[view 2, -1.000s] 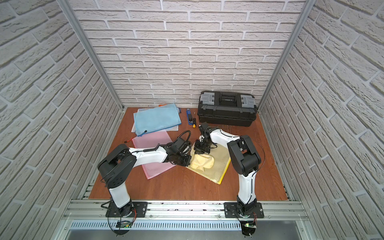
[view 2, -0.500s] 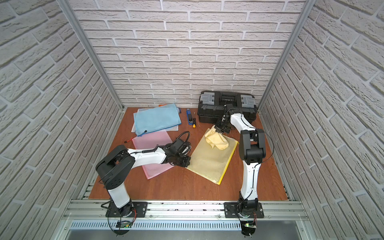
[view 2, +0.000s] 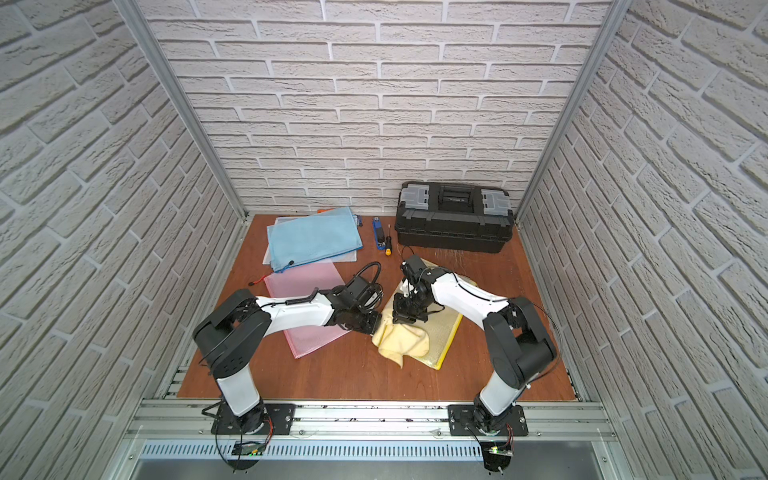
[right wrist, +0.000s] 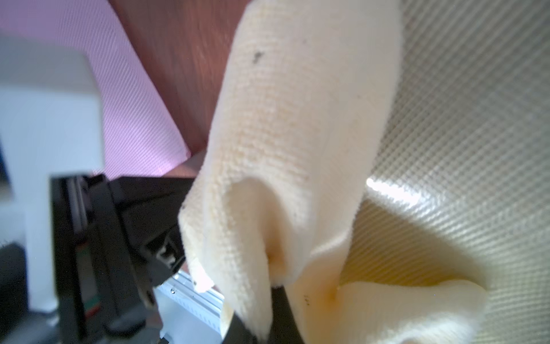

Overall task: Wipe the document bag
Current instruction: Wipe the dirt from the document bag.

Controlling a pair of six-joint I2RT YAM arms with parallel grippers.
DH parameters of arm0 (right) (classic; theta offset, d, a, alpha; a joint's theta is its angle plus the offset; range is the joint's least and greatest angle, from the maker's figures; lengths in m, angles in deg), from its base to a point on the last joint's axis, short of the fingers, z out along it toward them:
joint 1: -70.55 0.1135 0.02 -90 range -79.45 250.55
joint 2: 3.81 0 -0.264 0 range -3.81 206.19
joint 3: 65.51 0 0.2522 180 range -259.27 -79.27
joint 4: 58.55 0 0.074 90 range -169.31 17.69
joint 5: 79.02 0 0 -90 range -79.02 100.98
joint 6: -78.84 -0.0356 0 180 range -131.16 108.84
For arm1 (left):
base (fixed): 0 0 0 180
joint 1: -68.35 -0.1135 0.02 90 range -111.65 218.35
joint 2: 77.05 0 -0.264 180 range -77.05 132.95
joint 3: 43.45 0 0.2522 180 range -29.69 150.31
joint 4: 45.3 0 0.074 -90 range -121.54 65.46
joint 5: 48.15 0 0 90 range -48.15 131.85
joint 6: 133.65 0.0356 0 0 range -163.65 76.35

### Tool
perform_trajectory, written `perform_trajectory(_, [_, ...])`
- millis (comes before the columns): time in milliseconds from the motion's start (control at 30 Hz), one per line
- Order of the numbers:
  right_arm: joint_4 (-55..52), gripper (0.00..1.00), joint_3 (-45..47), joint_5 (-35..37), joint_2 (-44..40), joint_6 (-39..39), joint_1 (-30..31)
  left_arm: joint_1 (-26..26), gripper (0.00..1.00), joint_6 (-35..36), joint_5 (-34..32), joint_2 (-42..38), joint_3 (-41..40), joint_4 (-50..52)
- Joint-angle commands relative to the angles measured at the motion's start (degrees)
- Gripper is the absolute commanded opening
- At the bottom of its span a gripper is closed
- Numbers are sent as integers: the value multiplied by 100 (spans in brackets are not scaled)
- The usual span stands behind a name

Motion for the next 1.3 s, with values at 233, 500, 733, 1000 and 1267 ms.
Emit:
perform_trajectory(233, [-291, 2, -661, 485, 703, 690, -1850, -28, 0, 138, -80, 122, 21, 325])
perform_trajectory(500, [-788, 2, -2164, 1076, 1740, 1268, -3037, -29, 0, 107, -196, 16, -49, 295])
perform_trajectory(733, [-783, 2, -1851, 751, 1446, 1284, -3091, -24, 0, 134, -259, -18, 72, 355])
perform_trajectory(1000, [-495, 2, 323, 439, -328, 377, -1402, -14, 0, 134, -78, 285, 352, 414])
perform_trajectory(1267, [452, 2, 1953, 295, -1883, -1164, -703, -18, 0, 175, -4, 458, 522, 506])
